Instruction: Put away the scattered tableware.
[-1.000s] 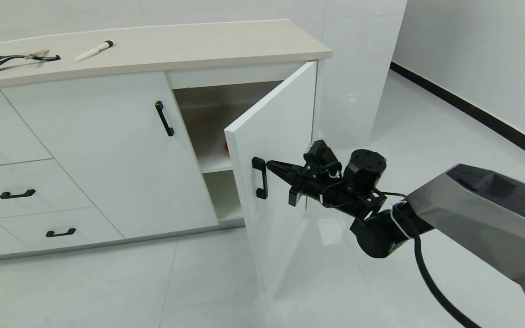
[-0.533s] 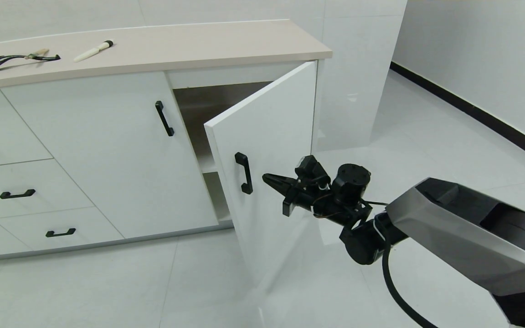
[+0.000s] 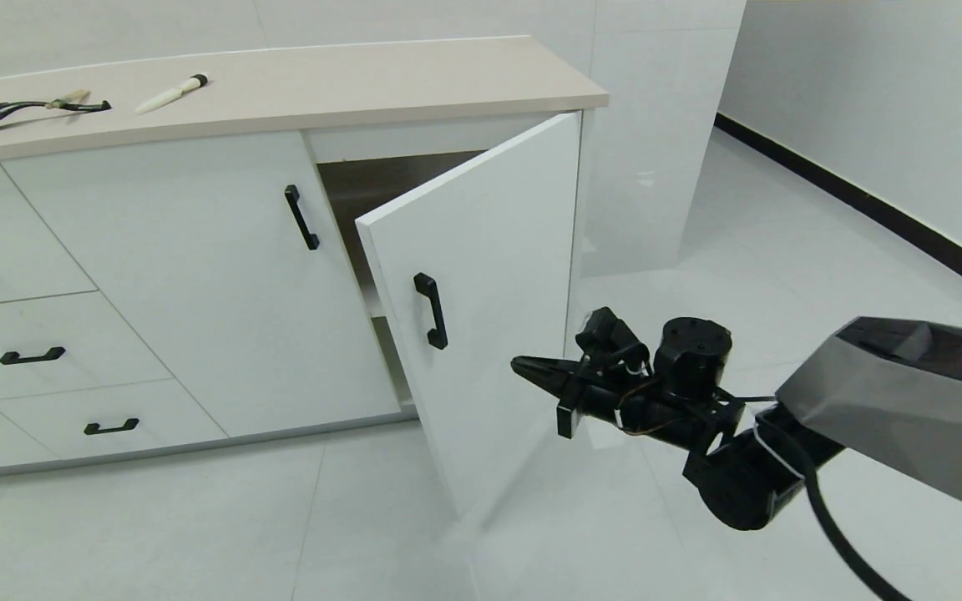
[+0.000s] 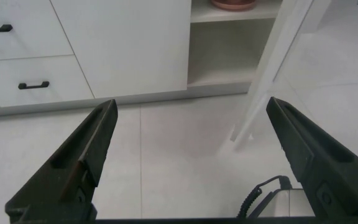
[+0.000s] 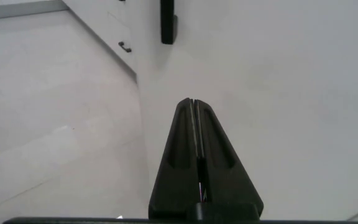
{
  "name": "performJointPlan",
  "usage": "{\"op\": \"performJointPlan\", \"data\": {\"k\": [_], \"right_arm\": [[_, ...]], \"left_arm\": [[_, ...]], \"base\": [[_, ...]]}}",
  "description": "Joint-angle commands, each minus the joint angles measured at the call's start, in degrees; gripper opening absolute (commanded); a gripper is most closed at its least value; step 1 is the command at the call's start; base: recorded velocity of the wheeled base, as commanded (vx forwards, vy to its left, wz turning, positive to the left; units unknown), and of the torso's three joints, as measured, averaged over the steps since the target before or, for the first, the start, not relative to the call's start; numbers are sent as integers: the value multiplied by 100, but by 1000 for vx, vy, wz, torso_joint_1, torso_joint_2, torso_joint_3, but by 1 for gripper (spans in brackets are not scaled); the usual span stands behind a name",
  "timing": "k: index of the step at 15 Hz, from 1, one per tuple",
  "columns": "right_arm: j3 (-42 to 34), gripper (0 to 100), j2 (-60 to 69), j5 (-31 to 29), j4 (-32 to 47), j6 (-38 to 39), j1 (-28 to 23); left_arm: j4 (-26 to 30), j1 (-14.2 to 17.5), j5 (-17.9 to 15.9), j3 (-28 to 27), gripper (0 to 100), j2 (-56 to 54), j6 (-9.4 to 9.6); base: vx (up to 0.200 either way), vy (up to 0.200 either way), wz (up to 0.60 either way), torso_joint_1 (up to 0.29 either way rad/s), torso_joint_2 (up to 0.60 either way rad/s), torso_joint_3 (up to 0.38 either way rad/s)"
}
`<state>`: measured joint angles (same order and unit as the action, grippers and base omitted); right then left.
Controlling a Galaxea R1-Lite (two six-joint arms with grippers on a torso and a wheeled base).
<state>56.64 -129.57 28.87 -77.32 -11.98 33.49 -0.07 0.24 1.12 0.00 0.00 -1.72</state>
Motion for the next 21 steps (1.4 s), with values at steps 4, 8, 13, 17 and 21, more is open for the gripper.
{"op": "performJointPlan", "data": {"k": [4, 8, 13, 17, 21], "right_arm": [[-2658, 0, 3131, 5, -55, -23, -563], [-4416, 0, 5812, 49, -11, -32, -2074], [-5629, 0, 10066, 119, 1431, -32, -3481], [-5576, 0, 12597, 102, 4507, -41, -3542], [-5664, 0, 12957, 58, 5403, 240, -3340]], "left_arm": [[-1, 2, 11, 0, 100, 0, -13], [-10, 2, 64, 0, 100, 0, -74], [-10, 2, 248, 0, 100, 0, 172], [-10, 2, 239, 0, 100, 0, 269], [-1, 2, 239, 0, 100, 0, 251]], "base": [[0, 0, 0, 0, 0, 0], [0, 0, 0, 0, 0, 0], [0, 0, 0, 0, 0, 0], [0, 0, 0, 0, 0, 0], [0, 0, 0, 0, 0, 0]]}}
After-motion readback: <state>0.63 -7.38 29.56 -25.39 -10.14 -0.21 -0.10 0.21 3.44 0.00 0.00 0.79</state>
